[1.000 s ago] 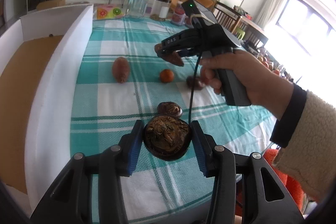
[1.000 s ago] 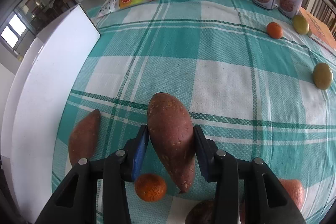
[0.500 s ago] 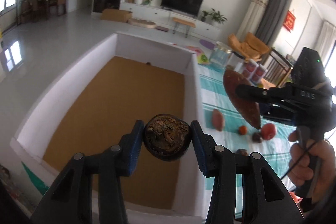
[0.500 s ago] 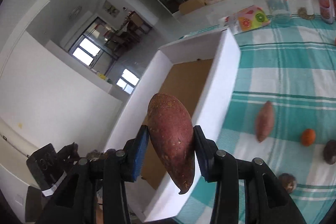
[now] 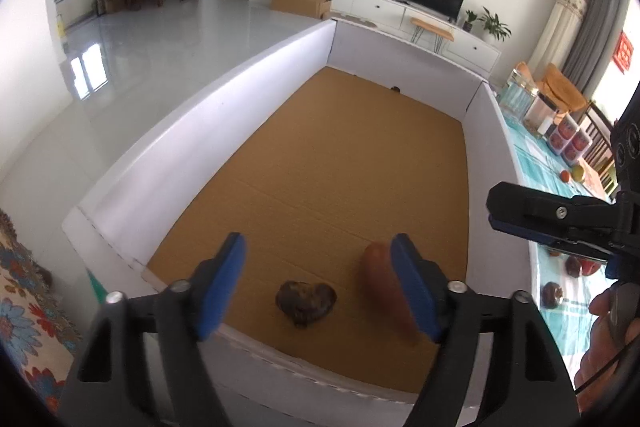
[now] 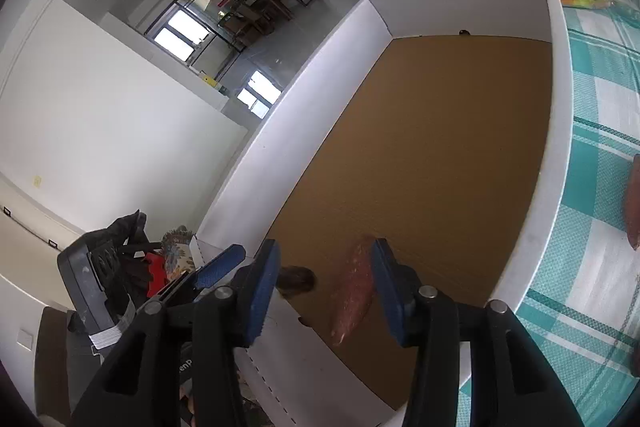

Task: Organize fruits
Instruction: 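Carry both items into the white box and open both tools, then move the left tool back over the table toward the second brown fruit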

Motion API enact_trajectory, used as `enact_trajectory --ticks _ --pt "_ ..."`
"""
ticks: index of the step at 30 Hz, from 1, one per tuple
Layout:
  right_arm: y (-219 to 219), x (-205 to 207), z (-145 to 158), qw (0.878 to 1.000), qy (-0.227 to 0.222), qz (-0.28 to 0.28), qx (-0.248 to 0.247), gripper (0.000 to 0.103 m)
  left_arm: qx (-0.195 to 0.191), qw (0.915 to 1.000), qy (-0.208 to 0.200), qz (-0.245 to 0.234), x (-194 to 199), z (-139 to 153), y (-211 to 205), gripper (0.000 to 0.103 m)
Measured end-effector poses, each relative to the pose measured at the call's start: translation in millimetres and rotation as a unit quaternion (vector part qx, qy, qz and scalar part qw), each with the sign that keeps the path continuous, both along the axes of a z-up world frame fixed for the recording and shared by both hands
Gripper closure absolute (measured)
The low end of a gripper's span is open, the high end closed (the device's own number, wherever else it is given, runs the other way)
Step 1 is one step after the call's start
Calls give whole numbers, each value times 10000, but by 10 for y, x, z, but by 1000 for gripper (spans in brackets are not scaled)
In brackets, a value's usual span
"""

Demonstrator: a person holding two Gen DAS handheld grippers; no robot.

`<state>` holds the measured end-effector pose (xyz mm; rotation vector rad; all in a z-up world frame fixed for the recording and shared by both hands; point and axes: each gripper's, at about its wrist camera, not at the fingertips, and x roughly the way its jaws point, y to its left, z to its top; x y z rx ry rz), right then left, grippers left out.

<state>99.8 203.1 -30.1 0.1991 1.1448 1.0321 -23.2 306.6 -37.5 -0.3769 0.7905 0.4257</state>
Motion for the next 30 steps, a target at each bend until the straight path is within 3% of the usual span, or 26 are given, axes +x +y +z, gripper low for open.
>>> enact_trajectory --ticks 5,7,9,11,13,17,20,22,27,30 --pt "-679 -34 247 9954 -801 -518 -10 32 -74 9983 -367 -457 16 170 -268 17" --pt "-1089 -89 259 9888 -1151 -935 -161 21 -144 9953 -512 -808 68 226 -498 15" --pt "-1627 -126 219 9780 -1393 -1514 -360 19 -228 9898 -602 -1267 144 278 -790 14" --pt "-2171 -213 110 9574 -1654 -2260 -699 19 -342 9817 -632 -1764 235 300 -1139 13" --pt "-2710 -249 -7 9267 -1851 -3059 -1160 17 -465 9701 -600 -2306 341 254 -1520 11" --pt "-3684 -126 -305 8639 -1663 -4284 -2060 15 -640 9535 -300 -2929 562 51 -2101 11" --pt "-4181 54 -414 8300 -1504 -4760 -2487 15 -523 9497 -106 -3087 707 -217 -2356 11" --pt "-4387 171 -479 8142 -1435 -4931 -2707 15 -289 9508 0 -3084 757 -400 -2475 11" --pt "-4630 257 -659 7970 -1397 -5037 -3025 15 60 9502 126 -3113 827 -698 -2458 11" --pt "-4727 298 -851 8036 -1094 -5050 -2954 15 233 9490 178 -3138 859 -784 -2423 11"
